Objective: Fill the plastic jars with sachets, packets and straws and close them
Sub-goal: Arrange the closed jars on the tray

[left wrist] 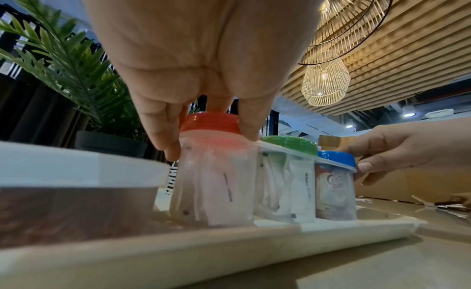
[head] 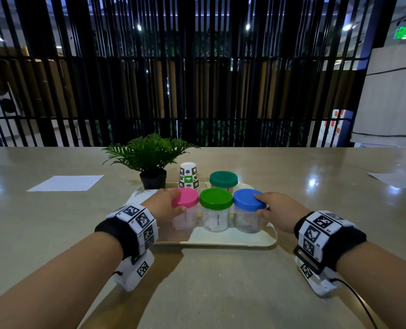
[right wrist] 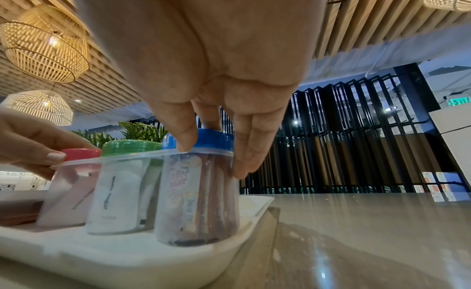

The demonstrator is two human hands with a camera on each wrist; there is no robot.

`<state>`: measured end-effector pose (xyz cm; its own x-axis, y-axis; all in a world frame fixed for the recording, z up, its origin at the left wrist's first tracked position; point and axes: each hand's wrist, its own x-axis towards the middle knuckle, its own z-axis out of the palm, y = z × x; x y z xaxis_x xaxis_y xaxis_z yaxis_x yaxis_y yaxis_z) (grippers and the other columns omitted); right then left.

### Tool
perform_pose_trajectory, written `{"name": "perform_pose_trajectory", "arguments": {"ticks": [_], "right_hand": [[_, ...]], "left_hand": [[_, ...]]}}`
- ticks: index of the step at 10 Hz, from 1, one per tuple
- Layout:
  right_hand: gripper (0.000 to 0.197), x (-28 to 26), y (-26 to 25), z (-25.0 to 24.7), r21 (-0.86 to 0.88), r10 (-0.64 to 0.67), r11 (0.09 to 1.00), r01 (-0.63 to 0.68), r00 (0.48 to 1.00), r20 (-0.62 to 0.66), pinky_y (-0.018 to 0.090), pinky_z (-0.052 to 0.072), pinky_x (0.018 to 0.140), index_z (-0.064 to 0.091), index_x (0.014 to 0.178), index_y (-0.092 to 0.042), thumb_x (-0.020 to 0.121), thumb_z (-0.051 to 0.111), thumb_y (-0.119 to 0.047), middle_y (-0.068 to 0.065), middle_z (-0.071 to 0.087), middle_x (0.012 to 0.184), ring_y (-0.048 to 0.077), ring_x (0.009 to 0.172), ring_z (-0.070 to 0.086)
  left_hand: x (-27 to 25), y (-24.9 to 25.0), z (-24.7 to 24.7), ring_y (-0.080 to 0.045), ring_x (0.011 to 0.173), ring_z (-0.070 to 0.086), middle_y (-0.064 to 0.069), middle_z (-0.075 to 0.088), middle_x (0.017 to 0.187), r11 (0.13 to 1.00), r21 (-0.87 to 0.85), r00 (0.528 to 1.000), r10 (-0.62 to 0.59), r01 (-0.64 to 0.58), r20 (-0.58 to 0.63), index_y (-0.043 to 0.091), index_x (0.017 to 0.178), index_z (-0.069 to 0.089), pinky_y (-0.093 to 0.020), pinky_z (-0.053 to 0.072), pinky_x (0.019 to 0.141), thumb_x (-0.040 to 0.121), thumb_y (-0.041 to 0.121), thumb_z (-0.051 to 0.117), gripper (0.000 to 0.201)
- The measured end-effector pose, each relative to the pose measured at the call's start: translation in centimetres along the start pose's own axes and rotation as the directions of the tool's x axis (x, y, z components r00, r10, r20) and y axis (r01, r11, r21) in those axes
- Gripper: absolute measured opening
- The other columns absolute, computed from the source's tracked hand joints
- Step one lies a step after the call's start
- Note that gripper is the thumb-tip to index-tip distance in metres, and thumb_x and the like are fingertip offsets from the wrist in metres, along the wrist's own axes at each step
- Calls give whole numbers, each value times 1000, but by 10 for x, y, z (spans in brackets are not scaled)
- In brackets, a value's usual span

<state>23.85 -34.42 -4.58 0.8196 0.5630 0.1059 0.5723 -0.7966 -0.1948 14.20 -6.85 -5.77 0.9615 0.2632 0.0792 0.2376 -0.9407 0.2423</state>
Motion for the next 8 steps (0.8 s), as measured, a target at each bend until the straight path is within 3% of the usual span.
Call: {"name": "perform_pose_trajectory", "arguments": {"ticks": [2,5,7,8], "right_hand": [[49,-1,0,-1,-14,4,1000,-4,1000,14,28,37,102,36,146,-21,98,45,-20,7,47,141,21,120,50],[52,-1,-5,-9,3,36,999,-36,997,74,31,39,103,36,145,-19,95,49,-17,9,47,139,24,120,50],[54,0,-11,-33,-94,55,995,-36,976,211,34,41,101,37,141,-16,94,55,-33,7,48,139,24,121,50],[61,4,-13,-51,-115,65,992,-43,978,200,34,38,103,30,147,-17,94,54,-37,5,40,147,23,128,45]], "left_hand": [[-3,3,-1,-24,110,55,-10,56,128,1000,14,1000,-2,2,-5,17,136,48,-32,42,93,97,35,53,43],[-2,9,-11,-24,106,57,-10,53,127,999,16,996,-53,52,75,19,134,49,-32,45,91,95,44,53,46],[5,34,-48,-19,104,57,-3,59,118,996,66,986,-72,63,151,19,138,49,-31,47,94,93,51,54,55],[10,50,-68,-23,123,53,-5,52,140,997,19,993,-79,78,87,18,146,41,-33,41,102,92,49,57,64]]}}
